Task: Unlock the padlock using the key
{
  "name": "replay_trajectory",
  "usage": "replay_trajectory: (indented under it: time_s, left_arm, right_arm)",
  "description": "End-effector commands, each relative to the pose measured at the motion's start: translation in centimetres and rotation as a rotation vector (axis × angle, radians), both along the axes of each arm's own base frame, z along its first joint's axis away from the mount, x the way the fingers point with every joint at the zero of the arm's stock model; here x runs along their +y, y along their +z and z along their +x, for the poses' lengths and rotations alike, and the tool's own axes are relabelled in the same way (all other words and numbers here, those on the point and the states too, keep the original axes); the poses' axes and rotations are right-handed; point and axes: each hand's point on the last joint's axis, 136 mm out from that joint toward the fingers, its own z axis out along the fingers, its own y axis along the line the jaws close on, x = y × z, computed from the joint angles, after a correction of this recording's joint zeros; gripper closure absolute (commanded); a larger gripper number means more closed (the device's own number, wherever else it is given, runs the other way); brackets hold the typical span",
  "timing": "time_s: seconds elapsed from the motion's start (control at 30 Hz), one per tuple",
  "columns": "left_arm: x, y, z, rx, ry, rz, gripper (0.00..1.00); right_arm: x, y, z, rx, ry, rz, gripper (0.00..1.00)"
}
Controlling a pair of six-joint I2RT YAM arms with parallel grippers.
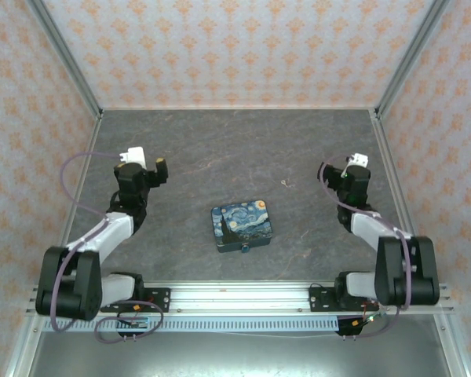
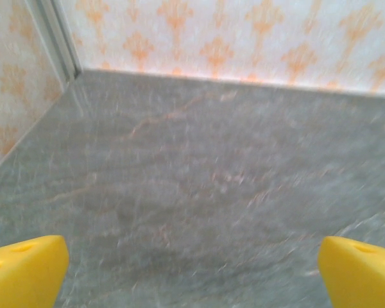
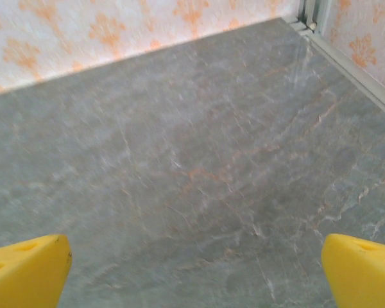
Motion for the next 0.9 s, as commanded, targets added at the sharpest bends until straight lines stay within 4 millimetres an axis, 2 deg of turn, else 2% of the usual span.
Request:
replay_trajectory:
  time_s: [0.0, 0.1, 0.2, 0.3, 0.43, 0.57, 0.67, 0.87]
  left_arm:
    - [-1.6, 1.2, -1.5, 0.064, -0.027, -0.147, 0.0]
    - [-3.2, 2.4, -2.8, 0.089, -0.056, -0.243, 0.0]
    - [-5.2, 2.8, -4.3, 0.128, -0.103, -0.321, 0.0]
    - [-8.2, 2.5, -5.5, 0.154, -0.172, -0.433, 0.0]
    - [-12.6, 1.5, -6.4, 0.177, -0.259, -0.59, 0.0]
    - [-16.2, 0.7, -6.9, 0.225, -0.332, -0.622, 0.0]
    - [-18.1, 0.5, -6.7, 0.25, -0.373, -0.603, 0.0]
    - [-19.9, 0.5, -5.9, 0.262, -0.397, -0.59, 0.0]
  right_arm:
    - [1.3, 1.3, -1.6, 0.07, 0.018, 0.144, 0.0]
    - [3.2, 2.1, -3.0, 0.099, 0.062, 0.284, 0.01]
    - [5.7, 2.6, -4.3, 0.145, 0.139, 0.381, 0.05]
    - [7.9, 2.1, -5.6, 0.229, 0.212, 0.387, 0.09]
    - [9.7, 0.7, -6.4, 0.364, 0.284, 0.347, 0.17]
    - [10.4, -1.1, -6.1, 0.533, 0.345, 0.229, 0.24]
    - [11.0, -2.1, -5.5, 0.661, 0.395, 0.15, 0.28]
    - [12.3, -4.0, -3.3, 0.845, 0.473, -0.014, 0.34]
